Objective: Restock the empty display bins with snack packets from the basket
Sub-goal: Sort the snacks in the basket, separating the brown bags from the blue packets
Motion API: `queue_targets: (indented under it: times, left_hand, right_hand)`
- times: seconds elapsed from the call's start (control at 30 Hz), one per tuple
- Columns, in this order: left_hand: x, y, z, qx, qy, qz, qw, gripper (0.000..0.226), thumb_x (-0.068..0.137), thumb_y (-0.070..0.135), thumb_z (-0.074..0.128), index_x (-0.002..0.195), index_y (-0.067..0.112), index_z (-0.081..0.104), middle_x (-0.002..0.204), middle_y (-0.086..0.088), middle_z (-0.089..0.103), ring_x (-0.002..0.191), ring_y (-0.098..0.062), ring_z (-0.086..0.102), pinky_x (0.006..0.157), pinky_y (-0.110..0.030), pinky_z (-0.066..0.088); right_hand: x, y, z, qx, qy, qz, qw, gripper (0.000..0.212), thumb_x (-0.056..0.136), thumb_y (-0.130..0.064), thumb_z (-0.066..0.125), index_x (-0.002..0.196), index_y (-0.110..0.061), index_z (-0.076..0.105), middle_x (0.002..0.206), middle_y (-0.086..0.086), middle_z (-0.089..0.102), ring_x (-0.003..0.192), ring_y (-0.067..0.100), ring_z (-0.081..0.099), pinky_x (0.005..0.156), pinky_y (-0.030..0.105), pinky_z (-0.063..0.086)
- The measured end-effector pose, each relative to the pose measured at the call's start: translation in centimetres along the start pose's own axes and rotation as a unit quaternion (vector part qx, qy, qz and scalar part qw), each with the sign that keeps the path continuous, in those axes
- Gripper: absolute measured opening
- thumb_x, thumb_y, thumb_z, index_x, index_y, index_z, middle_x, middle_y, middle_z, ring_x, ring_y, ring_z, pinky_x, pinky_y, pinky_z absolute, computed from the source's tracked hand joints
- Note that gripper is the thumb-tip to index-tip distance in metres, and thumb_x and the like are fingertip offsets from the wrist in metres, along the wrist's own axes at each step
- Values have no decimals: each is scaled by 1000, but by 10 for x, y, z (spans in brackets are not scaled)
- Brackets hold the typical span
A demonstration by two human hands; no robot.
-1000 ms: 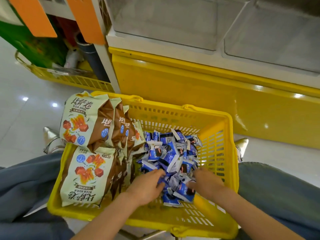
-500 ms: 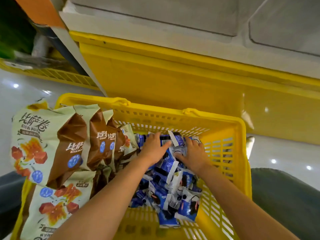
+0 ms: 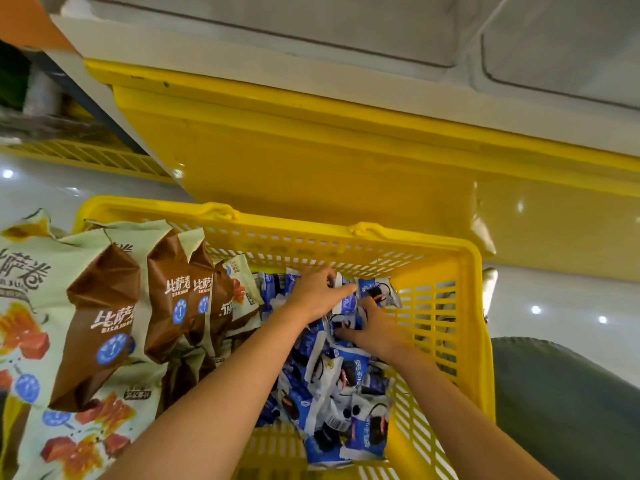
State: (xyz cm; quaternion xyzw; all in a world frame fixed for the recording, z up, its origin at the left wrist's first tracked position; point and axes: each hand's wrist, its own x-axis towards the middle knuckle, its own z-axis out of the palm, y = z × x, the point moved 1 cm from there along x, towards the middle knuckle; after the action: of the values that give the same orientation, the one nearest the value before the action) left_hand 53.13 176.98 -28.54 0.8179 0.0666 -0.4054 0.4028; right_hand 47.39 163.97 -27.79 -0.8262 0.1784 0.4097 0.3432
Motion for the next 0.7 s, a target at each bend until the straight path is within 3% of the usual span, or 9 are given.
queue_targets:
  times: [0.13, 0.23, 0.3, 0.4, 0.5, 0.6, 0.7]
  left_hand:
    - [-15, -5, -9, -112, -29, 39, 992, 33, 87, 36, 61, 101, 9, 50, 104, -1, 49, 93, -15, 47, 80, -33, 34]
    - [-32, -9, -16, -165, -5, 30, 986, 29, 90, 34, 57, 109, 13, 51, 88, 14, 44, 78, -1, 44, 71, -26, 37]
    - [-47, -10, -22, -192, 16, 40, 980, 23, 91, 35, 55, 107, 18, 52, 88, 15, 48, 77, 1, 47, 68, -20, 38]
    - [-74, -11, -34, -231, 33, 70, 970, 9, 90, 31, 57, 98, 27, 57, 112, 7, 57, 100, -8, 56, 83, -27, 45]
    - [-103, -12, -38, -223, 28, 73, 972, 10, 90, 30, 58, 100, 28, 58, 117, 1, 57, 102, -14, 56, 91, -35, 44]
    - [-125, -18, -33, -186, 36, 80, 979, 14, 90, 29, 59, 103, 24, 57, 117, -1, 56, 93, -6, 53, 82, -22, 42]
    - [-144, -28, -24, -152, 30, 93, 984, 21, 89, 28, 61, 108, 25, 54, 122, 9, 50, 113, -5, 46, 89, -16, 37]
  right_hand:
    - [-9, -4, 2, 54, 22, -33, 998, 56, 82, -22, 72, 127, -14, 39, 117, 8, 58, 76, 11, 53, 47, 11, 36]
    - [-22, -16, 5, 61, 43, -80, 994, 52, 83, -19, 70, 126, -17, 41, 102, -5, 54, 59, 1, 52, 44, 10, 40]
    - [-36, -24, 11, 55, 62, -123, 989, 49, 85, -16, 68, 126, -18, 42, 96, -5, 55, 53, -4, 54, 47, 7, 38]
    - [-59, -33, 24, 34, 67, -170, 983, 46, 89, -14, 63, 127, -24, 40, 121, -1, 55, 91, 7, 59, 75, 13, 43]
    - [-80, -38, 34, 24, 50, -194, 979, 49, 90, -17, 61, 131, -24, 36, 127, 2, 55, 99, 18, 59, 79, 24, 45]
    - [-100, -35, 41, -18, 27, -212, 977, 49, 92, -26, 57, 133, -22, 31, 133, 0, 50, 114, 16, 54, 86, 22, 42]
    - [-119, -21, 44, -81, -3, -231, 969, 47, 94, -29, 53, 134, -24, 29, 139, -3, 44, 120, 14, 49, 92, 25, 42]
